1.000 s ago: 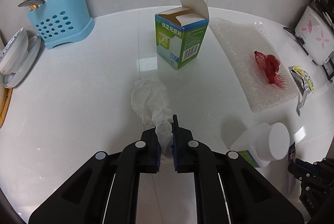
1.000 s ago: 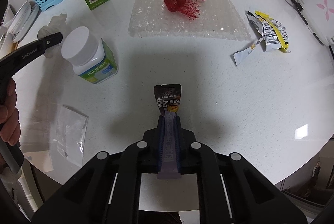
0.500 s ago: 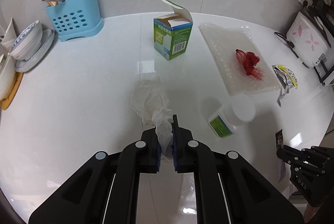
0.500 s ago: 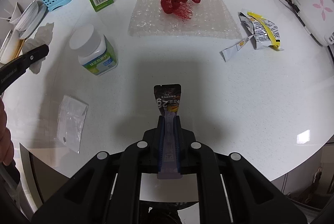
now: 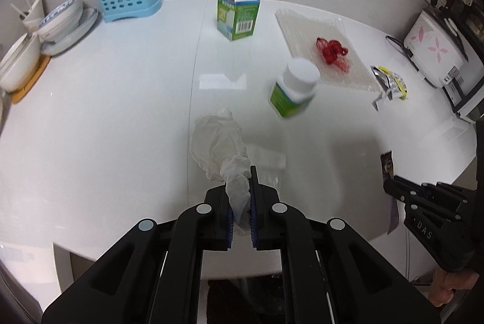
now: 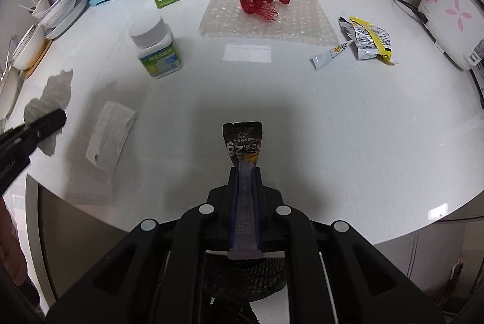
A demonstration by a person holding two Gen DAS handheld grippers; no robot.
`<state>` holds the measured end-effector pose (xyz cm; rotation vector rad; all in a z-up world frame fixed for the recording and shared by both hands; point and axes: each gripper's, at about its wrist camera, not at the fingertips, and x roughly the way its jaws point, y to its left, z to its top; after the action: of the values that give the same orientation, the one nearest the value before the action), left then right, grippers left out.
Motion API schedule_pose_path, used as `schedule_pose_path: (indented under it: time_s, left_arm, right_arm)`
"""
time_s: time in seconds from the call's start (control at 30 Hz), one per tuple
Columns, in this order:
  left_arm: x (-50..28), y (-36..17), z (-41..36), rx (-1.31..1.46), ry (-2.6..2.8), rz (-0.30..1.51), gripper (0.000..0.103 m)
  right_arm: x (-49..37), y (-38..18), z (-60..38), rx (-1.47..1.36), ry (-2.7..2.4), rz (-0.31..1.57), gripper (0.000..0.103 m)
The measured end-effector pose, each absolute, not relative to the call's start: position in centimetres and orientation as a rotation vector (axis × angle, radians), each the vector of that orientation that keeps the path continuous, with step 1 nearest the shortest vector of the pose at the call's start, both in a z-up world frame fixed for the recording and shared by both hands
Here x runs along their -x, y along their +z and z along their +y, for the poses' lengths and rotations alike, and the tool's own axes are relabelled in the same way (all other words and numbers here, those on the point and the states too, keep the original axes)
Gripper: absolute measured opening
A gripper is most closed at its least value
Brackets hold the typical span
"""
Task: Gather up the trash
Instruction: 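Carry the tissue and purple stick down over the trash bin with both tools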
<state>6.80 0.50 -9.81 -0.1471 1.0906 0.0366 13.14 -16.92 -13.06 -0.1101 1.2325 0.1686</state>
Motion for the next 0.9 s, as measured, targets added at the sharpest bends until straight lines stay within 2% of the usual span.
schedule_pose_path:
  time_s: [0.43,0.9]
  left_arm:
    - [2.1,-9.5,-2.8,0.182,0.031,1.08,0.007]
    - [8.0,-14.8,-6.2,0.185,0.004,1.145,0.007]
  right_arm:
    - [-6.8,-12.1,-19.4,0.078,0.189,1.187,0.007]
    - [1.3,-13.8,-21.3,0.063,0.259,1.124,0.007]
